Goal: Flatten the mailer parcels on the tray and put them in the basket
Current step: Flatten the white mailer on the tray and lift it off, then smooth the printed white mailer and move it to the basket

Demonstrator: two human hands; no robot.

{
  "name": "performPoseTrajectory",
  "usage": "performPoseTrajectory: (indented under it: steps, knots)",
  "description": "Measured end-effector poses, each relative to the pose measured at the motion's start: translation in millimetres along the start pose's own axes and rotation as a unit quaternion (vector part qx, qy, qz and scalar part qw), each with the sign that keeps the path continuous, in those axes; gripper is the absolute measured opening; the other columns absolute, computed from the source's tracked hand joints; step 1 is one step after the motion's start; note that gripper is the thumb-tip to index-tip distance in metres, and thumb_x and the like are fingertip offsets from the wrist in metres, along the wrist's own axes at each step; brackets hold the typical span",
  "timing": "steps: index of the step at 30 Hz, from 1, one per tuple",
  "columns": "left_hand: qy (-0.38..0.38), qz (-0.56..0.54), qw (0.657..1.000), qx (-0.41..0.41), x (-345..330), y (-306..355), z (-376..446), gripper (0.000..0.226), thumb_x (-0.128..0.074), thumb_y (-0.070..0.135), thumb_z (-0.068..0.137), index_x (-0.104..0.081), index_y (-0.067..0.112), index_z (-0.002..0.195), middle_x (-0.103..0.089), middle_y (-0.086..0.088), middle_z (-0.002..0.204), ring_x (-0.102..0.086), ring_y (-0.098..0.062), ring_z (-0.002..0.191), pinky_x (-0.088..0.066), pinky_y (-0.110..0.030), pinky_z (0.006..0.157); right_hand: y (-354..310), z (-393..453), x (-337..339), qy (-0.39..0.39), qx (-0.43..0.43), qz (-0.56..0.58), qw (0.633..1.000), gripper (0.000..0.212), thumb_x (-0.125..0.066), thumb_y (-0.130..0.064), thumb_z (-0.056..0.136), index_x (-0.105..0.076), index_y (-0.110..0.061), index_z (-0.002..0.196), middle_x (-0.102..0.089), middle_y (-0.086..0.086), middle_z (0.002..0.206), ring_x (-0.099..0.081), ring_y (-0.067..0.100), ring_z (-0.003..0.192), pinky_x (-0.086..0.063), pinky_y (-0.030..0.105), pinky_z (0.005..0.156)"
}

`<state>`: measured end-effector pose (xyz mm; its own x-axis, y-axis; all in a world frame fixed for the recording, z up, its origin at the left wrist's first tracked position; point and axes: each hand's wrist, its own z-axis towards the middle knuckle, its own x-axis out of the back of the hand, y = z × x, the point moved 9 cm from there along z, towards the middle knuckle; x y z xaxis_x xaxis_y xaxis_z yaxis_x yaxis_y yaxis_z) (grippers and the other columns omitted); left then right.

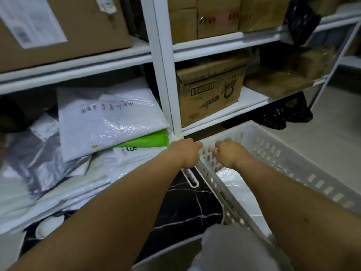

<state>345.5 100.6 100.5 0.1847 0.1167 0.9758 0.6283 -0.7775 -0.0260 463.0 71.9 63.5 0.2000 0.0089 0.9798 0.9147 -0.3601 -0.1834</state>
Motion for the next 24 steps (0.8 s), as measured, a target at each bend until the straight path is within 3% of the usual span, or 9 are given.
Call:
performPoseTrajectory:
  steps: [4, 9, 14, 16, 21, 24]
  knots:
    - [0.005, -0.010, 0.998, 0.060, 2, -59, -55, 0.044, -0.038, 0.033, 0.100, -0.036, 0.020, 0.142, -0.046, -0.015, 0.135, -0.045, -0.032, 0.123, -0.040, -0.039, 0.097, -78, -5, 15, -0.009, 0.069, -0.015, 0.997, 0.047, -0.030, -0.044, 0.102, -0.053, -0.012, 0.127, -0.050, 0.017, 0.126, -0.052, 0.033, 0.114, -0.042, 0.038, 0.094]
    - [-0.010, -0.045, 0.986, 0.159, -16, -142, -119, 0.047, -0.039, 0.032, 0.100, -0.033, 0.017, 0.144, -0.040, -0.015, 0.142, -0.043, -0.033, 0.127, -0.040, -0.041, 0.101, -177, -11, 10, 0.009, 0.156, -0.037, 0.987, 0.043, -0.035, -0.042, 0.101, -0.055, -0.013, 0.126, -0.045, 0.017, 0.129, -0.049, 0.036, 0.116, -0.042, 0.039, 0.093]
    - [-0.028, -0.066, 0.969, 0.238, -50, -212, -168, 0.047, -0.041, 0.030, 0.099, -0.031, 0.016, 0.143, -0.035, -0.015, 0.145, -0.040, -0.032, 0.130, -0.039, -0.044, 0.103, -256, -13, 2, 0.042, 0.216, -0.037, 0.975, 0.035, -0.039, -0.030, 0.100, -0.058, -0.016, 0.126, -0.009, 0.005, 0.159, -0.041, 0.033, 0.123, -0.040, 0.038, 0.097]
    - [-0.025, -0.057, 0.962, 0.266, -60, -232, -179, 0.045, -0.043, 0.026, 0.097, -0.034, 0.015, 0.140, -0.032, -0.016, 0.146, -0.037, -0.034, 0.131, -0.038, -0.046, 0.103, -276, -10, -1, 0.052, 0.228, -0.075, 0.970, 0.033, -0.041, -0.023, 0.098, -0.057, -0.019, 0.126, 0.003, 0.001, 0.162, -0.037, 0.032, 0.125, -0.039, 0.037, 0.094]
    - [0.042, -0.003, 0.944, 0.328, -63, -268, -186, 0.050, -0.038, 0.014, 0.094, -0.034, 0.013, 0.145, 0.004, -0.013, 0.159, 0.004, -0.033, 0.147, -0.011, -0.053, 0.117, -288, 11, -8, 0.054, 0.181, -0.189, 0.964, 0.037, -0.039, -0.018, 0.094, -0.059, -0.023, 0.124, 0.008, 0.007, 0.161, -0.031, 0.029, 0.127, -0.037, 0.038, 0.091]
    - [0.085, -0.007, 0.931, 0.354, -60, -279, -176, 0.047, -0.036, 0.015, 0.096, -0.034, 0.011, 0.143, 0.007, -0.015, 0.159, 0.007, -0.036, 0.146, -0.009, -0.052, 0.116, -269, 30, -9, 0.051, 0.095, -0.216, 0.970, 0.042, -0.041, -0.020, 0.094, -0.051, -0.016, 0.135, 0.005, 0.014, 0.160, -0.028, 0.030, 0.131, -0.033, 0.042, 0.100]
